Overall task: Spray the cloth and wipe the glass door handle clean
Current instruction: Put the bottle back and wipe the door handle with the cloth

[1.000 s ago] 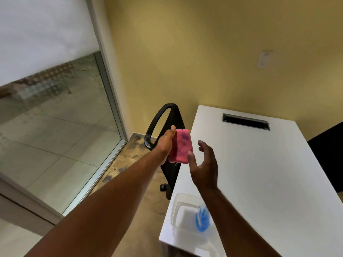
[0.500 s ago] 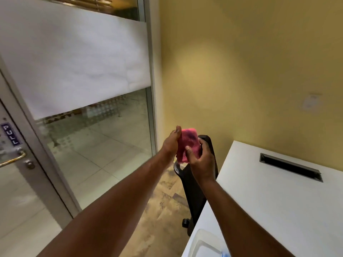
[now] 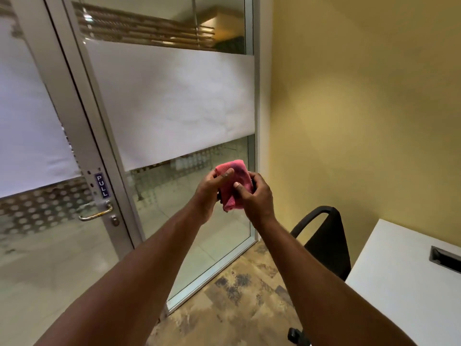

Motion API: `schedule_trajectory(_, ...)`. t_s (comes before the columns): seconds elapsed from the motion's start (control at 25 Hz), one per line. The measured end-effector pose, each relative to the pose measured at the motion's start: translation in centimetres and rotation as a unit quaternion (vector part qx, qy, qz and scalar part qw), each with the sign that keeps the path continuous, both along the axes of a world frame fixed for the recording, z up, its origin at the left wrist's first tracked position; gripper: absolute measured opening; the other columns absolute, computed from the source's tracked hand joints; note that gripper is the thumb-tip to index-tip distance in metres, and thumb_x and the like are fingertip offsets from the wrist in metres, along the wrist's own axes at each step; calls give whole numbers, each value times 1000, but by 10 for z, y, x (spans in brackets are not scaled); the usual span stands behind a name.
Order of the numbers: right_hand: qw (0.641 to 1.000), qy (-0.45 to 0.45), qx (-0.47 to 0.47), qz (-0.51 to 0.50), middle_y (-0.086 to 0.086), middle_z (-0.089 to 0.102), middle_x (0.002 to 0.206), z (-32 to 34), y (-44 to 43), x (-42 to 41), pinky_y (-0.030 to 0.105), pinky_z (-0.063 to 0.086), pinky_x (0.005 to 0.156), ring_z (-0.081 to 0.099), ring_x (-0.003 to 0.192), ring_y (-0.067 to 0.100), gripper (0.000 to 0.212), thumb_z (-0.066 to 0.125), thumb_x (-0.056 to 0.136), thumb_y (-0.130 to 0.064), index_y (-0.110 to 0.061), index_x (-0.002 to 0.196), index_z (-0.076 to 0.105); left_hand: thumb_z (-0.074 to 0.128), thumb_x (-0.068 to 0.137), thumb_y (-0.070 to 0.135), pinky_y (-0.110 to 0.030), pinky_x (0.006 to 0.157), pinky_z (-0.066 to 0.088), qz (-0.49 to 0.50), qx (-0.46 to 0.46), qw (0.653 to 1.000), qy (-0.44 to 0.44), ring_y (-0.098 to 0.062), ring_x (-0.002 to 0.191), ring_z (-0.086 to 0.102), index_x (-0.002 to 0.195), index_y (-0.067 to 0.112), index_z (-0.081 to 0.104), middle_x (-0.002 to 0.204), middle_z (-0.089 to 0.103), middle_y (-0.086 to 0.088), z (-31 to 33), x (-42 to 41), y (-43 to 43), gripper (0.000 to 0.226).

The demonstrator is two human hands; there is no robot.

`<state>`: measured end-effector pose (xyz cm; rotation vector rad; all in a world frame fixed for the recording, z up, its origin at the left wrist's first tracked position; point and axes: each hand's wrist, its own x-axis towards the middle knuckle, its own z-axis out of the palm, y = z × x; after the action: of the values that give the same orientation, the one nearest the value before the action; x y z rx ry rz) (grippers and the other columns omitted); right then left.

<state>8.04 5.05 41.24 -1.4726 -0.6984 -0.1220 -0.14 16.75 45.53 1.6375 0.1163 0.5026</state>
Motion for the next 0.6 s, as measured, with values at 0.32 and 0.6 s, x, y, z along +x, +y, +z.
schedule_trajectory(0.32,994,8,20,106,3,72,106,23,128,-17,49,60,89,71,99,24,25,72,93,-18,-17,118,66,74,80,40,-44,89,59,123,-27,992,-11,-38,109,71,132,5,64,124,73,-21,1,-41,121,64)
schedule_trajectory(0.6,981,4,15,192,3,76,106,33,238,-31,35,62,83,72,100,20,41,68,80,-25,-16,120,72,75,94,35,-31,78,62,160,2,987,-26,-21,102,74,127,15,67,110,79,-2,19,-70,226,39)
